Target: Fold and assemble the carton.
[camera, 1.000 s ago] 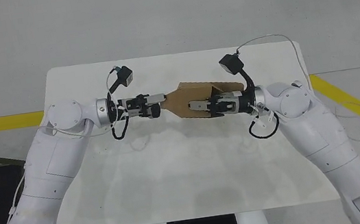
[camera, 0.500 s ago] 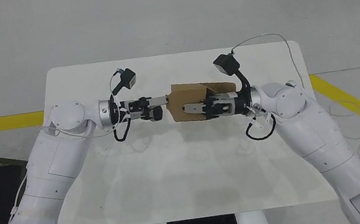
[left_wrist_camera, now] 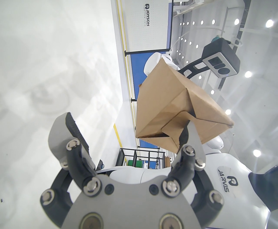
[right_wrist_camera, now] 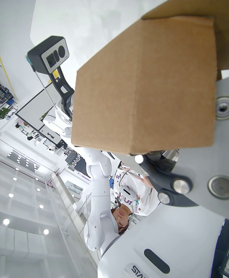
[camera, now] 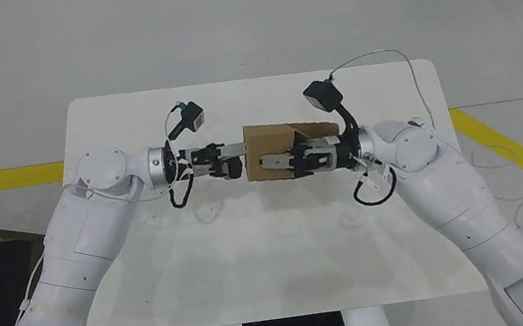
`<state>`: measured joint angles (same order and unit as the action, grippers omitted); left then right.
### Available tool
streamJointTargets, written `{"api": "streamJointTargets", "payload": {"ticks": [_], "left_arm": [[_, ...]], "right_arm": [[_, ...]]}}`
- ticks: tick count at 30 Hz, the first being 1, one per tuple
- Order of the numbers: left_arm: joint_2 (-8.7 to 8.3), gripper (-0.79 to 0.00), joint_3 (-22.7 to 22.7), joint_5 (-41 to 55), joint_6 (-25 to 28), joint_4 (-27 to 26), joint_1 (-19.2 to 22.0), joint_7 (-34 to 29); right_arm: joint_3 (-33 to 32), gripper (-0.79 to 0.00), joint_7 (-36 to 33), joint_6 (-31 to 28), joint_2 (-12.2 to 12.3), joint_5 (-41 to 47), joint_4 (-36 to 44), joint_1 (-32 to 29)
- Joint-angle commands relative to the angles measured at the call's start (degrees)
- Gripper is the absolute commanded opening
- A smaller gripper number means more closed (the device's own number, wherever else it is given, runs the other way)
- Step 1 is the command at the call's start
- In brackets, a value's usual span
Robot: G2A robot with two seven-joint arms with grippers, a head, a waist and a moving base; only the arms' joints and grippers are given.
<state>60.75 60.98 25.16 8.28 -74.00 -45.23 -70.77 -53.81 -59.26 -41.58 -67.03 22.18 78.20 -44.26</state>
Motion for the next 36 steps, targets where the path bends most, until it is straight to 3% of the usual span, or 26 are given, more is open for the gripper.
{"api": "streamJointTargets", "payload": {"ticks": [1, 27, 36], "left_arm": [[0.06, 0.0, -0.2, 0.2, 0.0, -0.1, 0.0, -0.1], [0.94, 0.0, -2.1, 1.6, 0.6, 1.0, 1.1, -0.9], [0.27, 0.0, 0.5, 0.6, 1.2, 3.0, 0.8, -0.6]], "right_arm": [[0.0, -0.785, 0.0, 0.0, 0.0, 0.0, -0.1, 0.0], [0.1, -0.785, -0.5, -0.3, -0.4, 0.6, -1.4, 0.3], [-1.4, -0.785, -0.6, 1.1, 0.0, -3.1, -3.6, 0.5]]}}
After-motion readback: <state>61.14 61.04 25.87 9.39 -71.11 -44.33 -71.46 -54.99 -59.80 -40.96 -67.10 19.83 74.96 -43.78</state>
